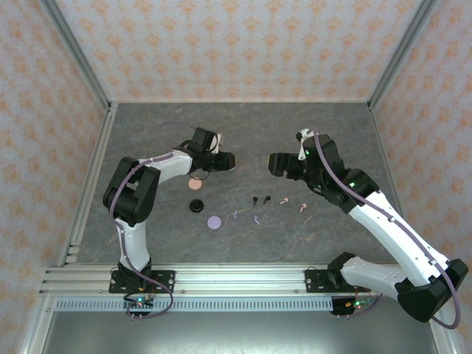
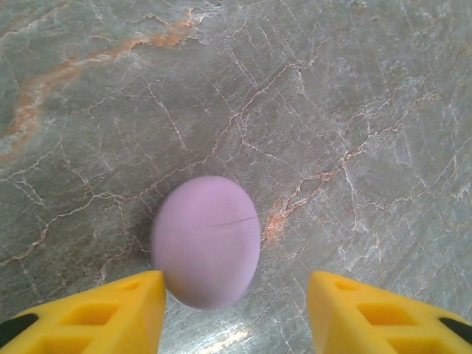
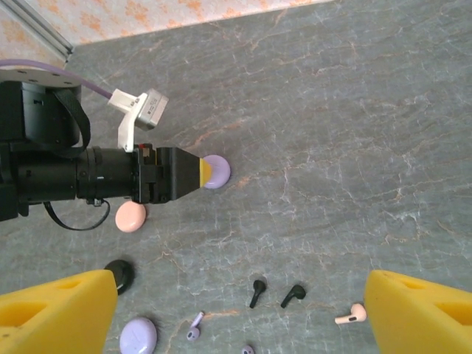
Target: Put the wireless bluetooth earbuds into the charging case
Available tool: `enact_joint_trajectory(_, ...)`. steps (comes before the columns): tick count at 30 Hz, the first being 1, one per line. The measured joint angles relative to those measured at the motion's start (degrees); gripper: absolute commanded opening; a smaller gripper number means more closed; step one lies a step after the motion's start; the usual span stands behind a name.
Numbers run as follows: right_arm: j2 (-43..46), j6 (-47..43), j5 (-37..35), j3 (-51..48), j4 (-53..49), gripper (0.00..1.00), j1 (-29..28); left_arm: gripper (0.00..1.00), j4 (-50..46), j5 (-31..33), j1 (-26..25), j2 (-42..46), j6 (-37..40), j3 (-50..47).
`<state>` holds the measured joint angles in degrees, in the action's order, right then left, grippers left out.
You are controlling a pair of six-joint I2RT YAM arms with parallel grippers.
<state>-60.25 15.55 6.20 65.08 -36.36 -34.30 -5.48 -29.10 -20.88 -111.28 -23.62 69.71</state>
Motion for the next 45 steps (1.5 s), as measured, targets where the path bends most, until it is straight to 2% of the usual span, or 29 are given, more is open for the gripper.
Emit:
enact_joint_trajectory(7, -1.33, -0.87, 1.29, 0.07, -3.10, 0.94, 0.00, 0.68, -1.66, 1.29, 0.48, 1.79, 1.44, -0.20)
enact_joint_trajectory(13, -4.35, -1.55, 2.56, 1.86, -6.40, 0.95, -0.96, 0.71, -1.90, 2.91, 2.43, 12.39, 2.25, -2.67)
enact_joint_trajectory(21, -15.13, -3.87, 1.42, 7.43, -10.12, 0.96, -12.15, 0.76, -2.78, 3.85, 7.41, 26.21, 2.45, -7.76)
enact_joint_trajectory(31, -34.88, -5.90, -0.98, 16.65, -12.04, 0.95, -25.81, 0.85, -6.99, 3.87, 17.07, 38.99, 0.74, -17.05)
enact_joint_trajectory(37, -44.85, -8.37, -2.14, 21.38, -13.29, 0.92, -29.40, 0.87, -9.25, 2.49, 21.81, 41.94, -0.52, -20.52)
enact_joint_trajectory(45, -54.80, -11.28, -2.16, 25.14, -14.69, 0.83, -30.23, 0.87, -11.34, 1.86, 23.63, 43.32, -0.52, -21.38)
